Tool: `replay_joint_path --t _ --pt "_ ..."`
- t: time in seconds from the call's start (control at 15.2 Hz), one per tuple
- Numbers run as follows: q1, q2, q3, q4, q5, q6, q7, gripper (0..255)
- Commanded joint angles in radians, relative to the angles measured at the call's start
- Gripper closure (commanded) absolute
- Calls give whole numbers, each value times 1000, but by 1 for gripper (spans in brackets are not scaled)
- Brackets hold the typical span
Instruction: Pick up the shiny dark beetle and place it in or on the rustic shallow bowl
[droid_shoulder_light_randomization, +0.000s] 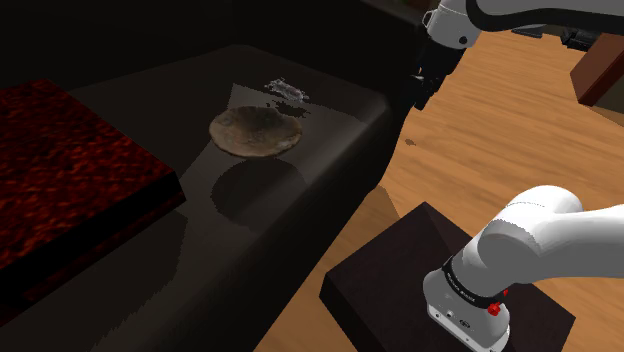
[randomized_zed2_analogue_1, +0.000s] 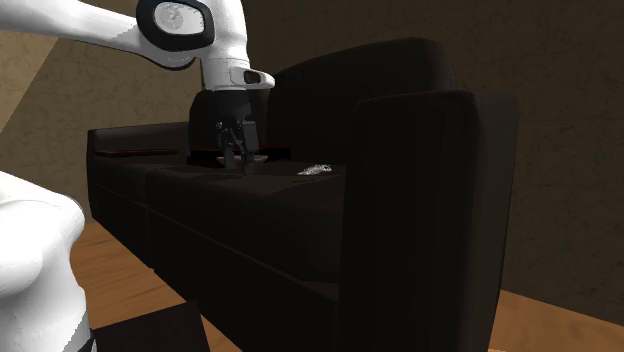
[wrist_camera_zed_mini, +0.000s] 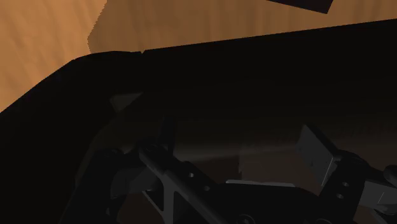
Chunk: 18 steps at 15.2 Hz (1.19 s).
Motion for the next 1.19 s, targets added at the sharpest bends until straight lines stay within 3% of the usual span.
replay_joint_path --t 0.0,0.53,1.12 --pt "0 0 0 0 0 0 0 0" --pt "34 314 80 230 23 79 66 0" --pt "59 666 158 577 -8 74 149 0"
